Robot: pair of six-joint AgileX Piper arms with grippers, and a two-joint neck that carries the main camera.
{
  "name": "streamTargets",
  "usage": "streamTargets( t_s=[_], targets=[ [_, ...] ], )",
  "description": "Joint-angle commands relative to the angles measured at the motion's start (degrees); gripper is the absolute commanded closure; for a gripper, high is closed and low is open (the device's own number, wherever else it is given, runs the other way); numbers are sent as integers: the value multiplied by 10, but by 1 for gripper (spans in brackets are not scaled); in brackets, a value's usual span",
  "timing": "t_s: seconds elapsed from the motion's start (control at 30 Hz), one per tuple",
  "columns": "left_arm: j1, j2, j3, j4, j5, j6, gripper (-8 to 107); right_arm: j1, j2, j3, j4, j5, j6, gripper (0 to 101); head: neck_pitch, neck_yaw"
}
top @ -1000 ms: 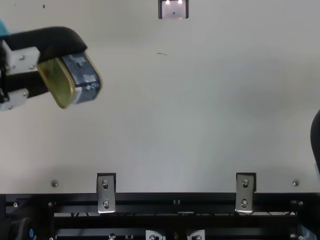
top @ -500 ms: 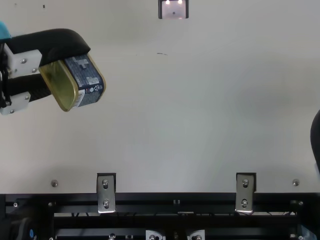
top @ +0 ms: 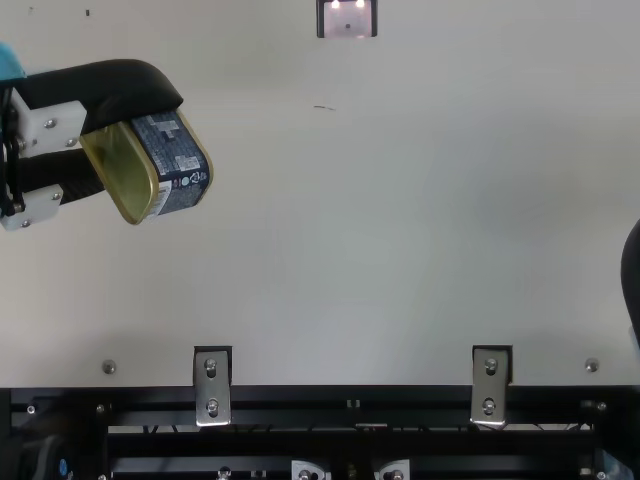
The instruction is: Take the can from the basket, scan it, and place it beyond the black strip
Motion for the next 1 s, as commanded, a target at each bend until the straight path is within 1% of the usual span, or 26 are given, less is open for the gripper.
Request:
streamTargets(
  t_s=[0.0, 0.33, 0.43, 0.7, 0.83, 0.97],
  targets=[
    [0, 0, 0, 0, 0, 0, 89, 0, 0, 0, 0, 0, 0, 0, -5, -18],
    [0, 0, 0, 0, 0, 0, 89, 0, 0, 0, 0, 0, 0, 0, 5, -117],
    [0, 0, 0, 0, 0, 0, 89, 0, 0, 0, 0, 0, 0, 0, 14, -141],
    [1, 1, 0, 1, -1, 3, 89, 0, 0, 0, 0, 0, 0, 0, 14, -141],
    [-14, -1, -8, 24, -28, 7, 89, 0, 0, 0, 0, 0, 0, 0, 14, -141],
    [-45, 0, -21, 47, -72, 5, 89, 0, 0, 0, 0, 0, 0, 0, 14, -141]
  ],
)
